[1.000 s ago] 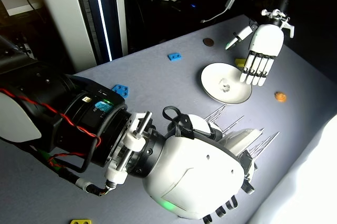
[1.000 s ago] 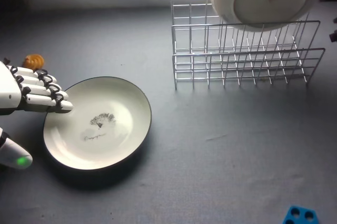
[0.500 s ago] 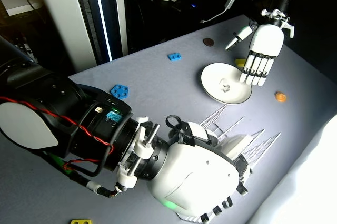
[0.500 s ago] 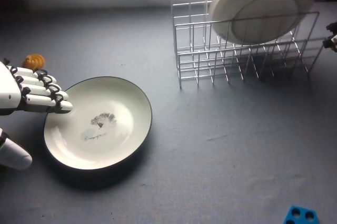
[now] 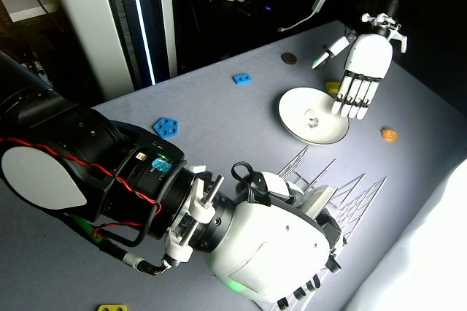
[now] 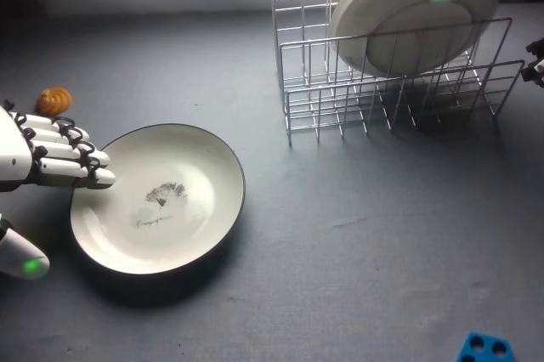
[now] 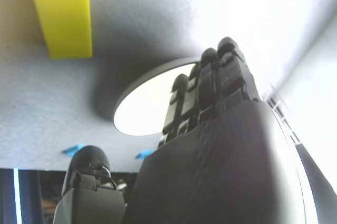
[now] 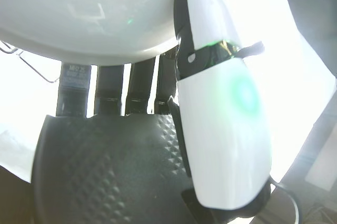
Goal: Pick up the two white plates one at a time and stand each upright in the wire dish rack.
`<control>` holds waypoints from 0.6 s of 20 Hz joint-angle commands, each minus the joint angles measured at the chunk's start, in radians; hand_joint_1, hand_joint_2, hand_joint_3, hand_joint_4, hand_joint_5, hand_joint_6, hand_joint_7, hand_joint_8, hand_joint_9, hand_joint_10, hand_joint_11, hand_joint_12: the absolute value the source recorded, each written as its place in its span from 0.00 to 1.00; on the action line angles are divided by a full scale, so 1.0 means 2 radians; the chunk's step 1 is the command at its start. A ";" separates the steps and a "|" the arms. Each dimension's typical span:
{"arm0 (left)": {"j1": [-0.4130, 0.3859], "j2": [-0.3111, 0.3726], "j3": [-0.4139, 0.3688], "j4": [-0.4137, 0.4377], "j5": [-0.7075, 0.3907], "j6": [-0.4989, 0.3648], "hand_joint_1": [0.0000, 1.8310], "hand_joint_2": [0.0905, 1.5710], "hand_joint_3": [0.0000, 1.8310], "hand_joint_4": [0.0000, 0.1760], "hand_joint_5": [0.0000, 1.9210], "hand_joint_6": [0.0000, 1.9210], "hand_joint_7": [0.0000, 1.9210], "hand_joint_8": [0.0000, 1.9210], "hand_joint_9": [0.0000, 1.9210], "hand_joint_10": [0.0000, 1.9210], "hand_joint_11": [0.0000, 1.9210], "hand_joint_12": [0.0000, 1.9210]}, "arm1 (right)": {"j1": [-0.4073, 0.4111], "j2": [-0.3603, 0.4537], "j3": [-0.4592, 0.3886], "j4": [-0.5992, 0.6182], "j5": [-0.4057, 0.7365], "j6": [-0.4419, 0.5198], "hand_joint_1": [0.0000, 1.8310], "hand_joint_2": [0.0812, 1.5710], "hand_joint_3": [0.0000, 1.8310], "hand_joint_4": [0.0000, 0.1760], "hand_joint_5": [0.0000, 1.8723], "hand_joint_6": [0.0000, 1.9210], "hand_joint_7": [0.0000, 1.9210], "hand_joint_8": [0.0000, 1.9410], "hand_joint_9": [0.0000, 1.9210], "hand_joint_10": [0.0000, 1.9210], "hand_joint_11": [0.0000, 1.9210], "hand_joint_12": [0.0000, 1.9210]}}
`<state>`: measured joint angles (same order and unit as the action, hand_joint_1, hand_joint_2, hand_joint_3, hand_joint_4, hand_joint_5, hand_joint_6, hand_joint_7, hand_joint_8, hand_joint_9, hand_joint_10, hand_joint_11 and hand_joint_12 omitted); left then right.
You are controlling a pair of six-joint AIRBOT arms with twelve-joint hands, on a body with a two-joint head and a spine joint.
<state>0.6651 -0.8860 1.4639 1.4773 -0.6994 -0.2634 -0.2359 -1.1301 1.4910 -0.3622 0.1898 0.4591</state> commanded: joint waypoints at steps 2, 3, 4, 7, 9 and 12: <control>0.004 0.000 0.004 -0.015 -0.003 0.000 0.00 0.65 0.00 0.00 0.00 0.00 0.00 0.00 0.00 0.00 0.00 0.00 | 0.005 0.003 0.005 0.015 0.068 0.008 0.76 0.67 0.00 0.00 0.52 0.52 0.57 0.38 0.50 0.57 0.41 0.61; 0.006 -0.001 0.004 -0.015 -0.002 0.000 0.00 0.65 0.00 0.00 0.00 0.00 0.00 0.00 0.00 0.00 0.00 0.00 | 0.005 0.003 0.005 0.015 0.070 0.008 0.75 0.68 0.00 0.00 0.51 0.54 0.56 0.40 0.50 0.58 0.40 0.62; 0.007 -0.001 0.005 -0.015 -0.001 0.000 0.00 0.65 0.00 0.00 0.00 0.00 0.00 0.00 0.00 0.00 0.00 0.00 | 0.005 0.003 0.006 0.015 0.071 0.008 0.75 0.68 0.00 0.00 0.51 0.54 0.54 0.42 0.48 0.60 0.38 0.64; 0.009 -0.002 0.005 -0.015 -0.001 0.000 0.00 0.66 0.00 0.00 0.01 0.00 0.00 0.00 0.00 0.00 0.00 0.00 | -0.003 0.003 0.006 0.015 0.080 0.001 0.65 0.75 0.00 0.00 0.40 0.68 0.48 0.59 0.43 0.32 0.27 0.67; 0.010 -0.002 0.005 -0.015 0.000 -0.001 0.00 0.66 0.00 0.00 0.01 0.00 0.01 0.00 0.00 0.00 0.00 0.00 | -0.008 0.002 0.006 0.015 0.097 -0.008 0.59 0.71 0.00 0.00 0.32 0.24 0.39 0.20 0.36 0.25 0.16 0.67; 0.014 -0.002 0.002 -0.015 0.005 -0.006 0.00 0.65 0.00 0.00 0.00 0.00 0.00 0.00 0.00 0.00 0.00 0.00 | -0.009 0.002 0.006 0.015 0.106 -0.012 0.60 0.70 0.00 0.00 0.36 0.05 0.41 0.03 0.33 0.16 0.11 0.67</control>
<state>0.6918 -0.8890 1.4658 1.4700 -0.6952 -0.2684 -0.2619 -1.1324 1.4967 -0.3569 0.2970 0.4297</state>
